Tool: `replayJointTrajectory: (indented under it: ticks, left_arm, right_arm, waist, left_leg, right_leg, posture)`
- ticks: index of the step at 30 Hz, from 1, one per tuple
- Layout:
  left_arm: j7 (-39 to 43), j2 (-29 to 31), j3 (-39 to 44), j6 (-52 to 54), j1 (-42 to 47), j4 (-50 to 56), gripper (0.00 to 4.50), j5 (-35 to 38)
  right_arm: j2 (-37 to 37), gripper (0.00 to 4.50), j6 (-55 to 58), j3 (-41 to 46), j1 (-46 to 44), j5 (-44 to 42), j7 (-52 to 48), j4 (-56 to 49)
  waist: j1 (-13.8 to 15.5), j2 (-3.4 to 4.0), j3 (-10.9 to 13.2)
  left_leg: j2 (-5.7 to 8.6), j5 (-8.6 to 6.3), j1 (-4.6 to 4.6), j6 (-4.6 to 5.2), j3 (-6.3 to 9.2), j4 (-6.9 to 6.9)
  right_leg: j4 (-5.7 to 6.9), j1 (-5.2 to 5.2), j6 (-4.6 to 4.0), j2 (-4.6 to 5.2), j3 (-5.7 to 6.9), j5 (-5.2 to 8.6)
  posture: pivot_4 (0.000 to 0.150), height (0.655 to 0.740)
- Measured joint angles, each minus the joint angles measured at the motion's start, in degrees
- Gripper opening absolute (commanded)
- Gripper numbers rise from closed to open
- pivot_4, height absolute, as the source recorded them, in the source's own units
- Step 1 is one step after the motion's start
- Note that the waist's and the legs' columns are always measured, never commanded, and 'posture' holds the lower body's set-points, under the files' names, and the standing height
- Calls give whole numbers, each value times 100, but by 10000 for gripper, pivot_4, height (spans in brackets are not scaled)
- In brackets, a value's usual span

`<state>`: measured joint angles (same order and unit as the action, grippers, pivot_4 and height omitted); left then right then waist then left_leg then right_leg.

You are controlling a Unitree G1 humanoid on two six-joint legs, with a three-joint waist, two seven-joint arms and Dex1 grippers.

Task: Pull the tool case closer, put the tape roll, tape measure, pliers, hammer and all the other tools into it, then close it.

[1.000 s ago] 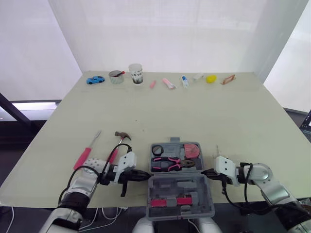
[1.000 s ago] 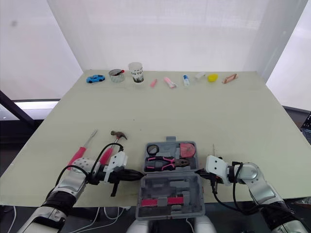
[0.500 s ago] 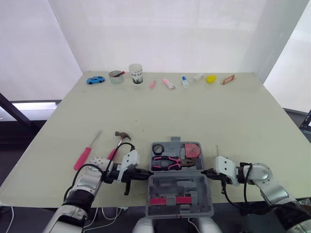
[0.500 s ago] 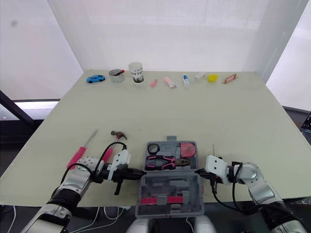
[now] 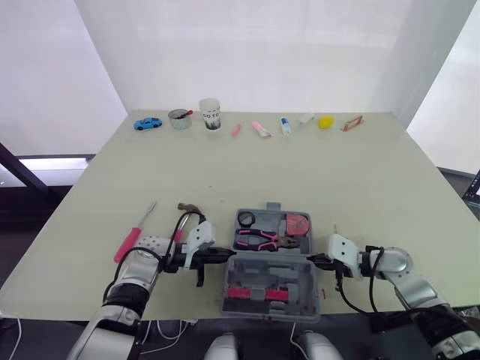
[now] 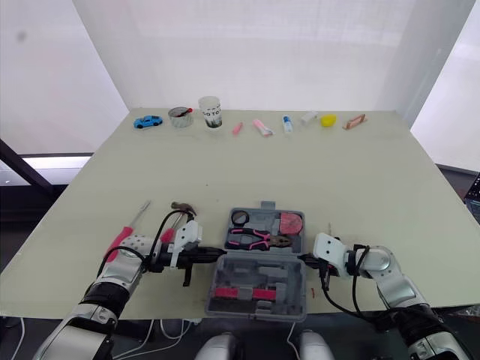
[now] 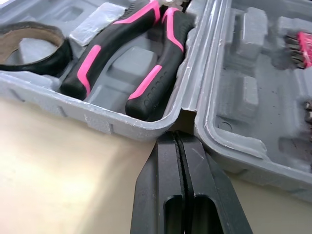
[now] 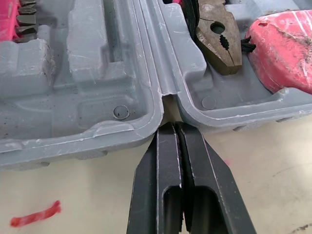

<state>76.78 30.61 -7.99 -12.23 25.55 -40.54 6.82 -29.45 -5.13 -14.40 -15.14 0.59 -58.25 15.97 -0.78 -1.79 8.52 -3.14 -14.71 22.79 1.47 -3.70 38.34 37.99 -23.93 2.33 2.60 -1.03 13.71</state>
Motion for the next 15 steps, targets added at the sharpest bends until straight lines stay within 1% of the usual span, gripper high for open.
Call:
replayJointTrajectory:
  ticks: [15]
  left_arm:
    - [-23, -229, -55, -109, 272, -260, 0, -230]
  right_arm:
    - [70, 633, -152, 155, -161, 119, 402, 355]
  waist:
    - [18, 0, 0]
  left_leg:
    - [8, 0, 1, 0, 9, 3]
  right_leg:
    - [-3, 11, 3, 2, 0, -1]
  posture:
    - [1500, 7400]
